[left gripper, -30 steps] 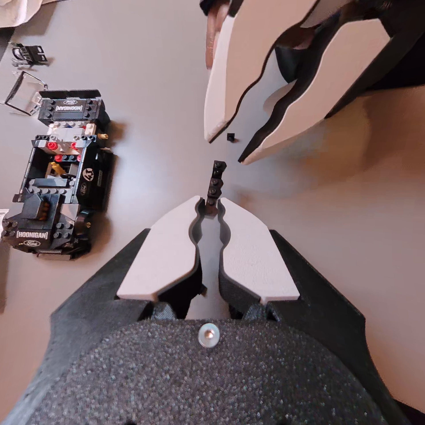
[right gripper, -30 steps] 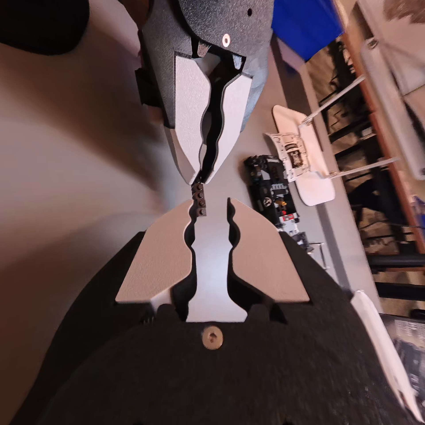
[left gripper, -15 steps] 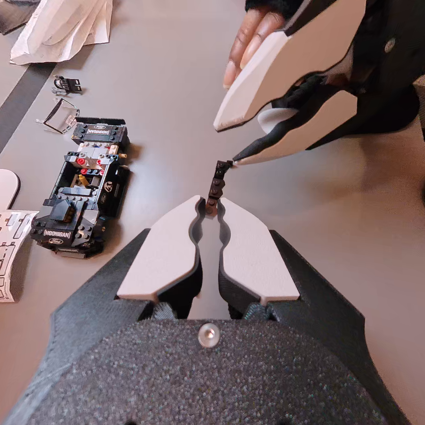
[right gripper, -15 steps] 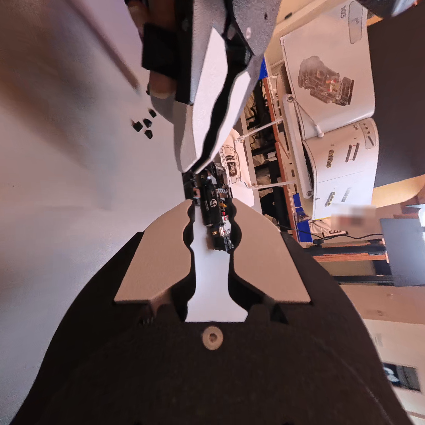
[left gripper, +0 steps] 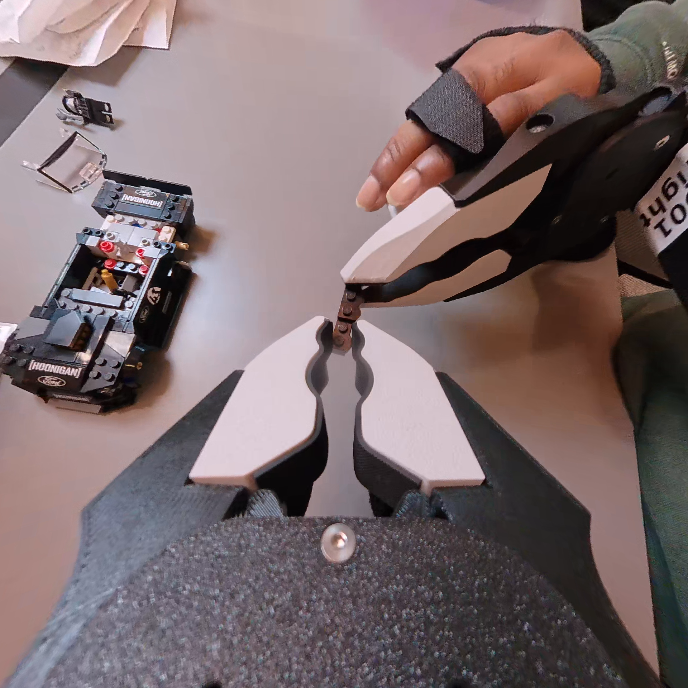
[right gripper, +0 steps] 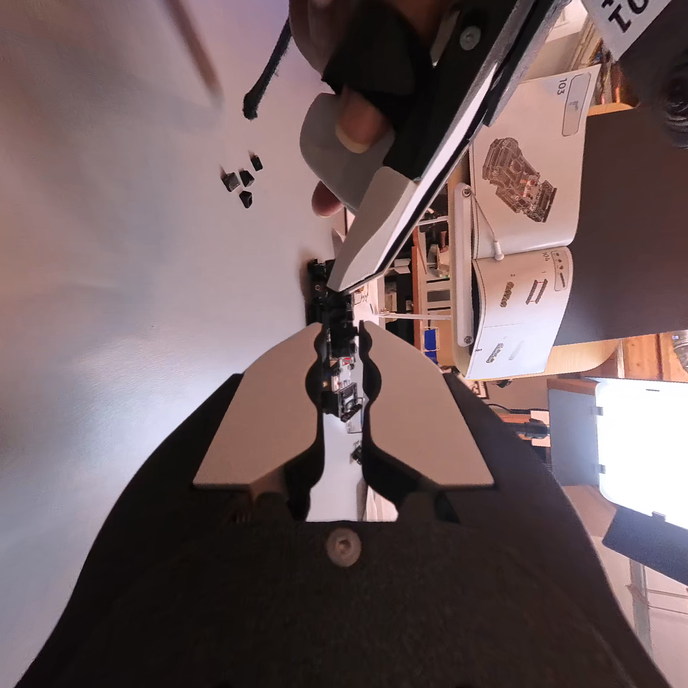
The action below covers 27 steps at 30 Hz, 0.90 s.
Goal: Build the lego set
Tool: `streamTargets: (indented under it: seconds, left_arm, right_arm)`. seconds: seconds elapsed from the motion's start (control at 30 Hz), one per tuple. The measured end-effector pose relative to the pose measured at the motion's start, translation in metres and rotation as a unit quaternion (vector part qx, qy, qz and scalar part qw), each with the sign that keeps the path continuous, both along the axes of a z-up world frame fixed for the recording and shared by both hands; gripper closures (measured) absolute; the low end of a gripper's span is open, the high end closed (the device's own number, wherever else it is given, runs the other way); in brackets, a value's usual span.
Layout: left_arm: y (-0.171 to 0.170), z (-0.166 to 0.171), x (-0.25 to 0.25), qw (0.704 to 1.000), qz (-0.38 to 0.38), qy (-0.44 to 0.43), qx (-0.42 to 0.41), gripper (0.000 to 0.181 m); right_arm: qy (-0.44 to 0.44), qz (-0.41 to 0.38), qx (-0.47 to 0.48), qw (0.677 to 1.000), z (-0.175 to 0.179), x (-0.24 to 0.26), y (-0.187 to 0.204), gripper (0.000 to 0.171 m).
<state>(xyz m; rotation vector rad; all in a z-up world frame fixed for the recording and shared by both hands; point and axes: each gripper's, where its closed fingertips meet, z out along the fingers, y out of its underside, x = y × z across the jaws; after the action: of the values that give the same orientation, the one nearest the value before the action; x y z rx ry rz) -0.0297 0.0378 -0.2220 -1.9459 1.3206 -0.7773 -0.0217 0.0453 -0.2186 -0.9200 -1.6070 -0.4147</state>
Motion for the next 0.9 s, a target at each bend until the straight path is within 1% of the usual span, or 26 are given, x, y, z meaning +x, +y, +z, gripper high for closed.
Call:
streamTargets:
  seconds: [0.23, 0.4, 0.53, 0.57, 0.67, 0.73, 0.8, 0.9]
  left_arm:
    - [-0.005, 0.006, -0.001, 0.999, -0.005, -0.029, -0.031, 0.171]
    - [-0.012, 0.015, 0.0, 0.996, -0.018, -0.056, -0.065, 0.171]
    - [-0.016, 0.021, 0.001, 0.993, -0.028, -0.08, -0.078, 0.171]
    - [-0.017, 0.023, 0.001, 0.994, -0.034, -0.082, -0.071, 0.172]
    - [-0.017, 0.025, -0.001, 0.996, -0.04, -0.072, -0.022, 0.156]
    - [-0.019, 0.025, -0.003, 0.997, -0.053, -0.055, 0.025, 0.149]
    - [-0.021, 0.026, 0.0, 0.994, -0.062, -0.039, 0.082, 0.148]
    - [-0.02, 0.028, 0.004, 0.988, -0.063, -0.025, 0.14, 0.157]
  right_arm:
    - [0.016, 0.014, -0.014, 1.0, 0.006, -0.002, -0.002, 0.157]
    - [0.038, 0.029, -0.066, 0.997, 0.013, -0.001, -0.01, 0.158]
    - [0.06, 0.035, -0.135, 0.988, 0.015, -0.001, -0.015, 0.158]
    - [0.07, 0.037, -0.163, 0.983, 0.015, -0.001, -0.016, 0.158]
    - [0.105, 0.037, -0.246, 0.963, 0.017, 0.0, -0.017, 0.158]
    - [0.123, 0.039, -0.29, 0.948, 0.021, 0.0, -0.018, 0.158]
    - [0.131, 0.041, -0.325, 0.936, 0.023, -0.001, -0.021, 0.158]
    - [0.138, 0.048, -0.364, 0.92, 0.025, -0.003, -0.026, 0.158]
